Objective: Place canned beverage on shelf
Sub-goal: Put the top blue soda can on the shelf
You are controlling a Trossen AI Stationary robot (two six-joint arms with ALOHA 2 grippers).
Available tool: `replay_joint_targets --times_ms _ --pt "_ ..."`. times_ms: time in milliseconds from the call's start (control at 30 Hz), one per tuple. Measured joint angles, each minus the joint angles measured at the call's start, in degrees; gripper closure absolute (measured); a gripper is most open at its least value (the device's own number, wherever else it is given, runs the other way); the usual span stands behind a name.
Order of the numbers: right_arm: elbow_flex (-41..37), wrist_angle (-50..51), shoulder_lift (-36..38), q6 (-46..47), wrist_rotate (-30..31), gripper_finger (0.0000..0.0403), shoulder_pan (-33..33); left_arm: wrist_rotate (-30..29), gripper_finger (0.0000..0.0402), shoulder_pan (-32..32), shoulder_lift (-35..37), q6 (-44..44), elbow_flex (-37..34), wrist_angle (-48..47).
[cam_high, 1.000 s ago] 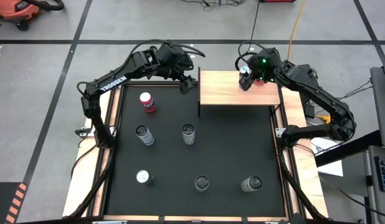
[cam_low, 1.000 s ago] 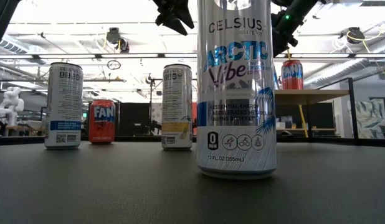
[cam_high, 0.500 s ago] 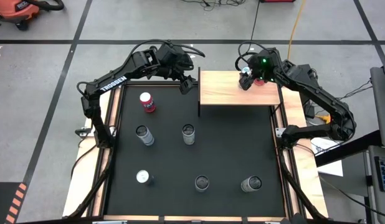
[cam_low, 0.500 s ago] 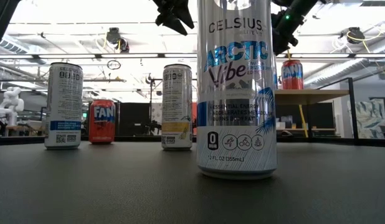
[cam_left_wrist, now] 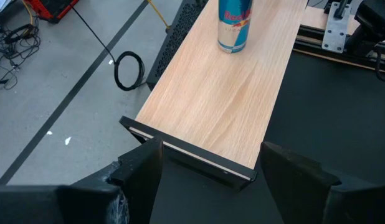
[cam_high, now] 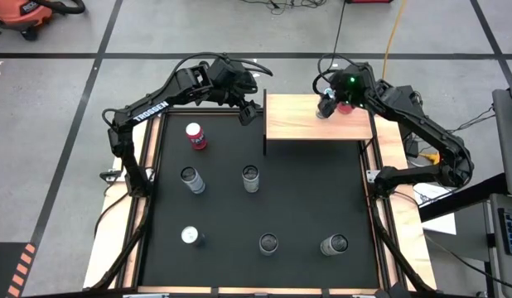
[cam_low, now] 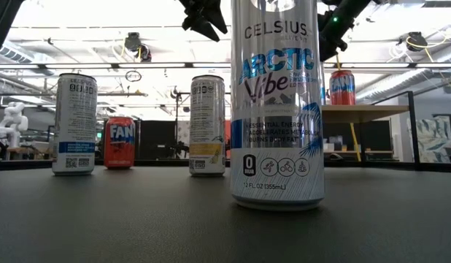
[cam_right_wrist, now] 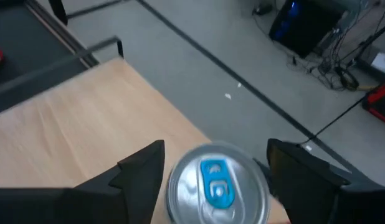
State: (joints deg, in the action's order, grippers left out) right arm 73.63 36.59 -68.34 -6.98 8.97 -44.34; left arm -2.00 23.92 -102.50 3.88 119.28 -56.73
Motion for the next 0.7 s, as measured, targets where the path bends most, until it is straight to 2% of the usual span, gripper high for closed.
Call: replay_joint_targets --times_ms 167,433,567,700 --pt "0.0 -2.2 2.1 -1.0 -0.2 0.0140 0.2 0.0 0.0135 0.0 0.0 0.0 0.0 0.0" --pt "0.0 0.9 9.0 0.8 -0.5 0.0140 0.3 0.0 0.0135 0.0 0.0 0.0 0.0 0.0" --pt "0.0 3.6 11.4 4.1 -5.3 0.0151 0.2 0.0 0.0135 0.0 0.0 0.0 0.0 0.0" --pt "0.0 5.9 12.0 7.4 -10.0 0.0190 0.2 0.0 0.0135 0.0 0.0 0.0 0.0 0.0"
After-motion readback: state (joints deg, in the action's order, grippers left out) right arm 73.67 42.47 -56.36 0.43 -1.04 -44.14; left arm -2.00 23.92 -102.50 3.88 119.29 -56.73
